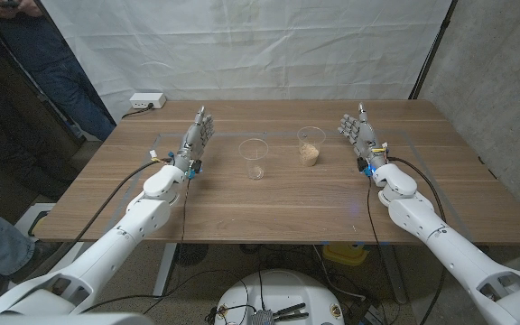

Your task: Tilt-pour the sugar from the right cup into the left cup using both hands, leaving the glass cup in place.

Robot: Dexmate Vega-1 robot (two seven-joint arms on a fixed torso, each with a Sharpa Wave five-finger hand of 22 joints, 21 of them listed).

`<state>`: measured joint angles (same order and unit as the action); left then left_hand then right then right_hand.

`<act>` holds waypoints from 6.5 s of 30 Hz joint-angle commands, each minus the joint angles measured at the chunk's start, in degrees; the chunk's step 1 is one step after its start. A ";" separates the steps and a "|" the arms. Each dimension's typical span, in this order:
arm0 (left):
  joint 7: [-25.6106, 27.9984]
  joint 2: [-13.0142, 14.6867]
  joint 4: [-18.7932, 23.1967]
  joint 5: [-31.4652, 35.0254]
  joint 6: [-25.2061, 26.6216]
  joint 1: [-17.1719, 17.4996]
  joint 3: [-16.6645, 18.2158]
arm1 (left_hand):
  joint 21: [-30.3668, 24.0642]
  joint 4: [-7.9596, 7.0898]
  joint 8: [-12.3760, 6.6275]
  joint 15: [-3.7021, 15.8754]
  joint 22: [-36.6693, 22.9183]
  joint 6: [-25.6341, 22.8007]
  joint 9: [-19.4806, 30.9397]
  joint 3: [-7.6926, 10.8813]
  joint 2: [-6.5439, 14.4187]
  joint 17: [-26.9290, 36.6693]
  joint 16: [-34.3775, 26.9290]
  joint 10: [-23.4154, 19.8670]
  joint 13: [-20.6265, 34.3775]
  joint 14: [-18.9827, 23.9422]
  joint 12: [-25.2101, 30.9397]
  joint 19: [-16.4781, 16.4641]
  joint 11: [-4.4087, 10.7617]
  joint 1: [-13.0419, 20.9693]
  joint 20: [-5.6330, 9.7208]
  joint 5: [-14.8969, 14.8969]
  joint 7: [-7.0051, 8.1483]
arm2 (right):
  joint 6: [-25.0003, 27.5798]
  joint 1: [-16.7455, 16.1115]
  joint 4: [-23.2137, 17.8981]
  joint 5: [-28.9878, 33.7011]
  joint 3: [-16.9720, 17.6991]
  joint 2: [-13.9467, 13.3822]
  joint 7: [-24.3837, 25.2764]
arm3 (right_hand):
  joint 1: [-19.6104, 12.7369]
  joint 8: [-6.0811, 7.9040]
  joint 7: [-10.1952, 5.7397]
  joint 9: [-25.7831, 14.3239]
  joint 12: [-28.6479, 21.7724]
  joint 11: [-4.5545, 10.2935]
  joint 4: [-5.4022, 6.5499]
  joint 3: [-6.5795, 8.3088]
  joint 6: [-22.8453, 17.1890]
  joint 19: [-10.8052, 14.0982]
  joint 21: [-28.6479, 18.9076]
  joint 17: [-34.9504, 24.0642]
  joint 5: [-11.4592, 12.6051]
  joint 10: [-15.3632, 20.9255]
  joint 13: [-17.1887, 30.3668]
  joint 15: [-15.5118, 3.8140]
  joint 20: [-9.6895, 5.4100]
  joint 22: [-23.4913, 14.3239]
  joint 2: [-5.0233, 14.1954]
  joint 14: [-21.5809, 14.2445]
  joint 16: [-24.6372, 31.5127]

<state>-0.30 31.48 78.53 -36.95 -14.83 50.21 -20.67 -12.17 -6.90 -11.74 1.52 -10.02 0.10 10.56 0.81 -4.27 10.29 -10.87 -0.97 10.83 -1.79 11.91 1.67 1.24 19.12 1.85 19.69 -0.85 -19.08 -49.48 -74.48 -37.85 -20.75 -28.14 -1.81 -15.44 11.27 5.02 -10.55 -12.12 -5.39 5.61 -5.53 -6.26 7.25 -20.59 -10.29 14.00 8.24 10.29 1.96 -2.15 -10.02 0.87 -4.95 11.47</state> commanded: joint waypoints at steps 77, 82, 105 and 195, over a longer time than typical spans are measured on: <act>1.70 5.57 13.66 4.04 -6.17 11.05 2.73 | 0.37 5.17 -0.75 -0.48 -0.28 -4.16 0.32 1.99 2.36 0.15 -0.23 -4.37 0.23 3.70 0.75 -1.73 0.41 11.50 1.34 1.45 -0.58 | 3.73 -12.60 -20.17 34.00 -1.55 -12.90 17.50 | -24.85 -0.41 -1.05 -0.51 1.65 1.33 -13.71 1.34 6.81 -0.39 8.18 -0.03 5.74 -5.10 0.30 -1.37 -3.14 -0.22 -5.41 5.47 -1.76; 1.90 5.54 14.21 4.33 -6.06 11.28 2.53 | 0.38 5.19 -0.78 -0.44 -0.28 -4.37 0.32 1.95 2.37 0.16 -0.24 -4.37 0.23 3.78 0.71 -1.74 0.54 11.58 1.32 1.42 -0.59 | 4.58 -12.37 -20.17 35.03 -2.07 -13.29 17.85 | -25.42 -0.56 -0.82 -0.52 1.64 1.05 -13.69 1.15 7.62 -0.77 8.56 -0.03 6.12 -6.31 0.30 -1.22 -3.28 -0.24 -5.48 6.60 -1.65; 4.38 5.99 19.36 4.08 -5.79 14.91 3.97 | 0.10 4.88 -1.28 -0.28 -0.34 -6.69 0.34 1.47 2.65 0.27 -0.59 -6.16 0.27 5.07 1.12 -2.75 0.55 11.39 0.86 1.19 -0.64 | 3.94 -7.40 -12.24 38.40 -7.04 -11.37 17.56 | -27.90 -0.03 -1.12 -0.69 0.56 1.67 -13.05 -0.04 7.71 3.38 8.66 0.00 7.58 -5.72 0.27 -1.94 -4.10 -0.14 -5.44 4.30 -0.97; 10.51 8.13 22.96 7.88 -0.14 18.11 5.08 | 0.14 7.94 0.65 -1.32 -0.31 -4.23 0.47 1.99 3.92 0.14 0.11 -5.46 0.43 5.05 -0.26 -4.13 -0.57 18.01 -2.52 0.23 -1.15 | -2.24 1.21 -1.38 46.40 -13.24 -2.83 31.48 | -39.23 5.73 -9.98 -0.74 -8.73 12.77 -12.40 -2.13 -30.40 37.07 -1.60 -0.94 7.45 36.90 0.72 -14.84 -10.03 -3.06 4.21 -42.47 4.12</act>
<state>7.84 37.60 99.71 -32.28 -18.07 68.43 -15.23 -11.62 0.27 -11.47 0.80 -10.12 -4.96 10.79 2.57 -0.15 10.38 -10.78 -6.98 11.07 3.26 11.85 -1.27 0.95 35.79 -0.80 20.12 -1.85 -21.20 -46.90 -72.06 9.00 -35.36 -29.64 30.32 -53.82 17.37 -5.77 -11.08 -21.34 8.17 -6.90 -7.74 -36.89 44.51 -22.09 -11.08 21.91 45.12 10.82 -5.86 -4.82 -12.94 4.58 -47.54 16.05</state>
